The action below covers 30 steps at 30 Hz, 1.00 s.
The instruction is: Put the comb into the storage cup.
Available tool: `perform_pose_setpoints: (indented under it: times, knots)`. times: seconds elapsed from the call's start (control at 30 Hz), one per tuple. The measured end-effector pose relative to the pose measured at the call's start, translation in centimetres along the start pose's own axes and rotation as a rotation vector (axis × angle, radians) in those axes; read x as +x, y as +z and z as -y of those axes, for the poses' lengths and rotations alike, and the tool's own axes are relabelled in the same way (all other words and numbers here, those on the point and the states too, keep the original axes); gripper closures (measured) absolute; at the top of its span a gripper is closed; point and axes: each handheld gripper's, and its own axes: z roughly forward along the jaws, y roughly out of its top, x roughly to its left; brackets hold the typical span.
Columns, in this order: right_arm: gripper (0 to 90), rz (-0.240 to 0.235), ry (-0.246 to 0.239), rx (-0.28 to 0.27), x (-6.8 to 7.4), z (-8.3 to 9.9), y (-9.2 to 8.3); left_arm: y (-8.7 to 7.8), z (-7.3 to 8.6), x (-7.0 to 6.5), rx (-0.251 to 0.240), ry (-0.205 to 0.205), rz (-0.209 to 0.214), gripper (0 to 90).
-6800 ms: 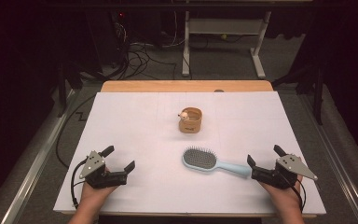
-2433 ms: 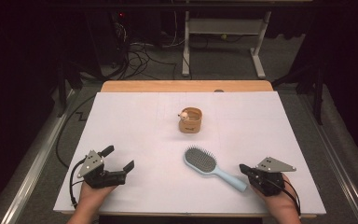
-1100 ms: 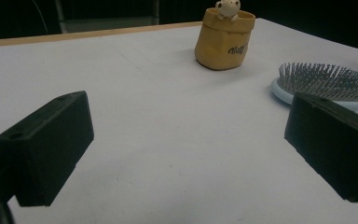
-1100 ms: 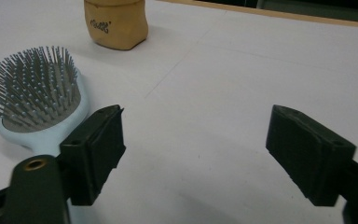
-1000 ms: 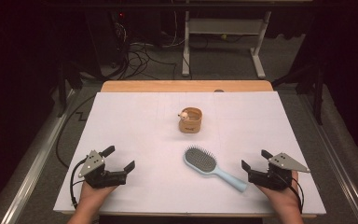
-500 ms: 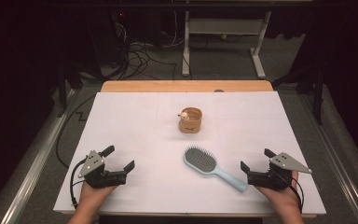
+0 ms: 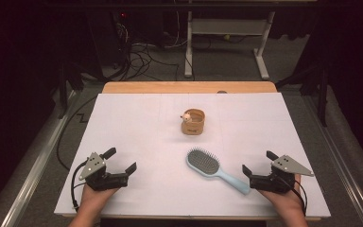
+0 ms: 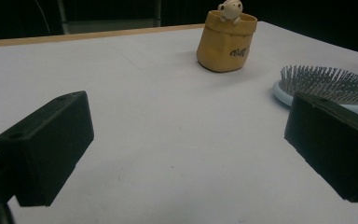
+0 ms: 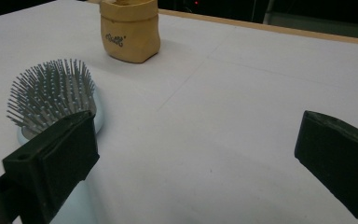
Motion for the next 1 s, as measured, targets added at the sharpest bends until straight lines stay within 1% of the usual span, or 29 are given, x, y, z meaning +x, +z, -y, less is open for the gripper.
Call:
perform_pose_setpoints:
  times: [0.13,0.57,1.0]
  knots:
    - [0.2,-0.014,-0.015,0.005,0.3,-0.1,0.1,-0.1,-0.1,0.0,-0.016,-0.002,-0.006,2.0]
    - [0.2,-0.068,-0.059,0.057,1.4,-0.3,0.5,0.0,0.0,-0.1,-0.009,0.000,0.002,2.0]
    - [0.3,-0.126,-0.088,0.112,2.4,-0.1,1.1,0.0,0.0,-0.1,-0.005,0.000,0.002,2.0]
